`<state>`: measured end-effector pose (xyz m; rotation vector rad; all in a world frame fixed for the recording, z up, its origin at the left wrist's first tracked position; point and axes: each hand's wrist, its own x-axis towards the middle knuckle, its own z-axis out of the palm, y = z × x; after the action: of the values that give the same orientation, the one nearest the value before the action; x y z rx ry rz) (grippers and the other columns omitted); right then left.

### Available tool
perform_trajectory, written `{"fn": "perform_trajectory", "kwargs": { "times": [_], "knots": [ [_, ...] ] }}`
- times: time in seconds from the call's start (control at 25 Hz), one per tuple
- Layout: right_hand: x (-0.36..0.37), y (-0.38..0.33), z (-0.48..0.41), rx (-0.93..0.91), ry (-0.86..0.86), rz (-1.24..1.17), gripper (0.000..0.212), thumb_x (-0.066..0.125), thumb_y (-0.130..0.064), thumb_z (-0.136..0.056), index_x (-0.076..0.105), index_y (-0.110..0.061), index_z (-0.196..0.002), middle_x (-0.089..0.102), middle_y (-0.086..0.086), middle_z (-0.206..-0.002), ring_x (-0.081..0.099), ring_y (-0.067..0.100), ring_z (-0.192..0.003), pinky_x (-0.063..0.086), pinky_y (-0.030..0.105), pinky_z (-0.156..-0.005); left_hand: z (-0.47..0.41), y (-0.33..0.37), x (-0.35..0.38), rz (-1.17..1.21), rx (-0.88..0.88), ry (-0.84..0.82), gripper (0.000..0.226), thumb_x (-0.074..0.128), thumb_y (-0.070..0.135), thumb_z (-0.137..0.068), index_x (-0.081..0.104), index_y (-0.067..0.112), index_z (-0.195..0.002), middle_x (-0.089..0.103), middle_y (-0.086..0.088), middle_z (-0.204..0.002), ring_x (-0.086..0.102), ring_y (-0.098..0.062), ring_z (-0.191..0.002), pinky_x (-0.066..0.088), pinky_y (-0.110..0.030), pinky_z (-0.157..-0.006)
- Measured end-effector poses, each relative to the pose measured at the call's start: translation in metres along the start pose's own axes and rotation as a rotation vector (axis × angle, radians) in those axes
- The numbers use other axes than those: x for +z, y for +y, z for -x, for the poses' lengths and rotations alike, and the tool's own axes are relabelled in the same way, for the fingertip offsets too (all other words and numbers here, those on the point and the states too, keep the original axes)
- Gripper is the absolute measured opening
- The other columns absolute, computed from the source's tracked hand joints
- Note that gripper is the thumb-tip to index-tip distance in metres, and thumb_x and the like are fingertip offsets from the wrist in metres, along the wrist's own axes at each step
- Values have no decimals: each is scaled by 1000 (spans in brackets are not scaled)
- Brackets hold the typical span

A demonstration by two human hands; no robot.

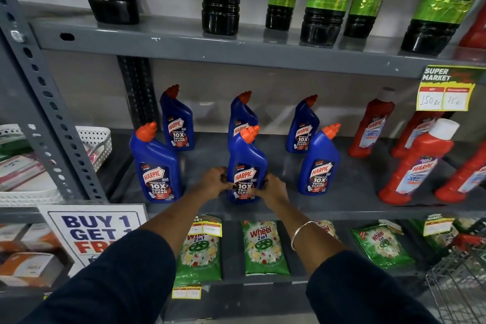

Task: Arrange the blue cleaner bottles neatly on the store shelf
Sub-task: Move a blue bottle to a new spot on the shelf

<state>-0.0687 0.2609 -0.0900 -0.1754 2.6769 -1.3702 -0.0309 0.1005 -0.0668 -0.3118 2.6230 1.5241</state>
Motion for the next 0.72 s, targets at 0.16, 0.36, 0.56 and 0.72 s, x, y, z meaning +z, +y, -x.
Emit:
{"fn": "perform_trajectory", "kwargs": {
  "times": [0.16,0.36,0.56,0.72],
  "knots": [
    [1,-2,-2,-2,-7,7,48,77,-12,-69,56,-3,-111,66,14,-115,62,27,-105,49,31,-84,-1,0,0,-14,16,19,40,63,3,-82,51,0,-120,62,-21,-118,56,-22,-92,46,-21,-60],
    [-12,7,4,29,-44,-39,70,81,-17,-65,46,-5,-125,59,13,-126,57,28,-115,50,39,-95,6,-11,-5,-163,34,173,33,73,24,-74,51,12,-95,62,-11,-100,57,-21,-87,46,-33,-72],
    [-75,42,12,161,308,11,40,75,-21,-72,57,-5,-104,65,19,-111,60,35,-105,50,41,-88,31,7,11,-666,621,573,25,70,30,-76,54,9,-79,56,-6,-88,54,-20,-80,49,-34,-67],
    [-130,81,3,157,410,-31,40,76,-14,-70,53,-3,-101,63,22,-110,61,33,-100,43,30,-74,19,48,76,-757,803,365,21,71,25,-73,59,9,-79,63,-9,-85,62,-26,-75,54,-34,-64]
  ]
}}
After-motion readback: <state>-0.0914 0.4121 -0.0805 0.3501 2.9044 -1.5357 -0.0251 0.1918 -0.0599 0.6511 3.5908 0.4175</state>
